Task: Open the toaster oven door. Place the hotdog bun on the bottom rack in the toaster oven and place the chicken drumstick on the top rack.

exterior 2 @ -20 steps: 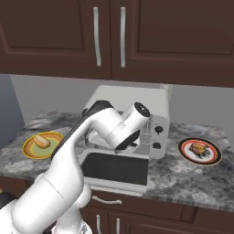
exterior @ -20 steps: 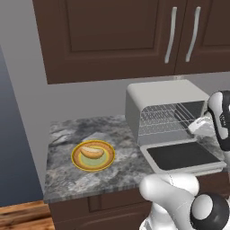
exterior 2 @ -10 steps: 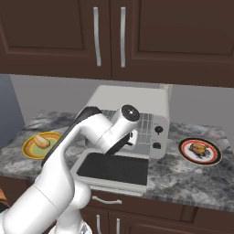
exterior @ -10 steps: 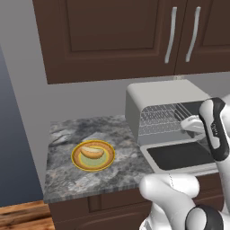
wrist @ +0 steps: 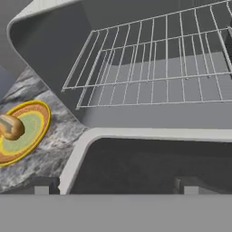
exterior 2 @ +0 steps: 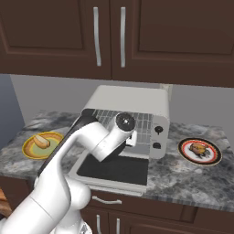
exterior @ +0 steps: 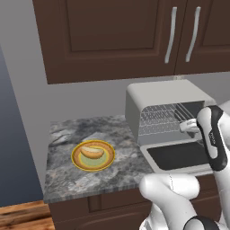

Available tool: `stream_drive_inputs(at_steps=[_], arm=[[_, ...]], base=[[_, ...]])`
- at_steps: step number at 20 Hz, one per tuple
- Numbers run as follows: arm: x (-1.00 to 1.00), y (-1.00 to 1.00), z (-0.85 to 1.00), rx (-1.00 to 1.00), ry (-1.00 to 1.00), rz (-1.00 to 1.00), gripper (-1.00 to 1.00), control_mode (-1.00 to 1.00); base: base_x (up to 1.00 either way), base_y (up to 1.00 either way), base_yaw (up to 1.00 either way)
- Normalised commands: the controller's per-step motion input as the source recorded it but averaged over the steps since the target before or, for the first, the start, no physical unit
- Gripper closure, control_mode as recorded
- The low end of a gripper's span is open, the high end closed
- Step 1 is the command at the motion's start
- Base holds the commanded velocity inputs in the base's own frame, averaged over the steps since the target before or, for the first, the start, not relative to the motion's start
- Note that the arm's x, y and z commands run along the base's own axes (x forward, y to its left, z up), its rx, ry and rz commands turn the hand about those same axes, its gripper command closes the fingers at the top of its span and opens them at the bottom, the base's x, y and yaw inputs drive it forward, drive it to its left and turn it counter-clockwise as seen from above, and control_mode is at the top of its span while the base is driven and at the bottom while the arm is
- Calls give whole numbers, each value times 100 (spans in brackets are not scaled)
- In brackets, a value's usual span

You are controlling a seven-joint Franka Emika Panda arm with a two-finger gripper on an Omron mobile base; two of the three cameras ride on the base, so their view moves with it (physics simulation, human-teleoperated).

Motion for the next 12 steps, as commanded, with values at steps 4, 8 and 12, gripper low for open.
stream_drive_inputs(at_steps=[4, 8, 12], arm=[[1, -14, -6, -8, -20, 0, -100, -100], [0, -3, -6, 0, -6, 0, -100, -100], [6, 0, -6, 1, 0, 0, -100, -100]], base=[[0, 0, 0], [0, 0, 0], [0, 0, 0]])
